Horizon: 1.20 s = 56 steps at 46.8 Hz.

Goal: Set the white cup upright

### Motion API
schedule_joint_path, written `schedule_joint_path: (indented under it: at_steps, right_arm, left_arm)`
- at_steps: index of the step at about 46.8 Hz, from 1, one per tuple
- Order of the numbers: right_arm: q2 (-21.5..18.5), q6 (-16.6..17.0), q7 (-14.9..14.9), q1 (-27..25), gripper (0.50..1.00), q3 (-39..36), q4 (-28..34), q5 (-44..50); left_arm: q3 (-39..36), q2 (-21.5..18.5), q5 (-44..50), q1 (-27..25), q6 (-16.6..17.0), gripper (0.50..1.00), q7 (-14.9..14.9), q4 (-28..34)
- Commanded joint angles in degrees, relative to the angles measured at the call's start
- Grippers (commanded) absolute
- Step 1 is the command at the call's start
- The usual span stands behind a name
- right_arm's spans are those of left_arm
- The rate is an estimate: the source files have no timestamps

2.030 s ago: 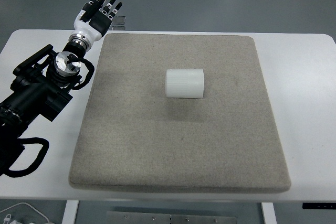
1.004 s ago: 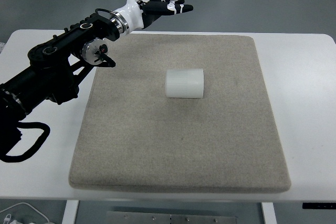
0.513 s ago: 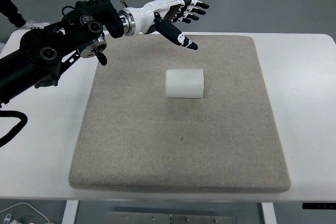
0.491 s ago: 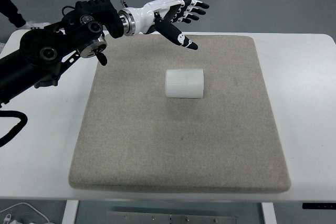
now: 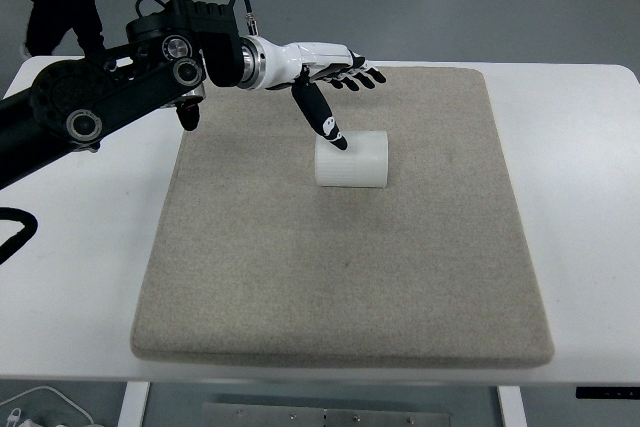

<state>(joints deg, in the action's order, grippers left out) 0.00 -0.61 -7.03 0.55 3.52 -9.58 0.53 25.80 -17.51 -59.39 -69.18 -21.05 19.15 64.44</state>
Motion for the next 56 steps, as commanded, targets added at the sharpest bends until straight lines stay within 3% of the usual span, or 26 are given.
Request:
schedule_joint_path:
  at_steps: [1, 26, 35, 56]
  right_arm:
    - [0.0, 0.0, 0.1, 0.0, 0.930, 0.0, 0.0, 0.0]
    - [0.0, 0.0, 0.1, 0.0, 0.930, 0.0, 0.0, 0.0]
    - [0.0, 0.0, 0.0, 0.0, 0.930, 0.0, 0.0, 0.0]
    - [0.0, 0.1, 0.0, 0.0, 0.930, 0.0, 0.0, 0.0]
  left_arm:
    - [-0.7, 0.1, -1.5, -0.4, -0.1, 0.990, 0.3, 0.0]
    - [-7.3, 4.1, -4.9, -1.4, 0.7, 0.975, 1.0, -0.7]
    - [-7.4, 4.5, -5.5, -1.1, 2.6, 0.975, 1.2, -1.5]
    - [-9.5, 7.2, -5.5, -1.2, 2.7, 0.973, 1.2, -4.7]
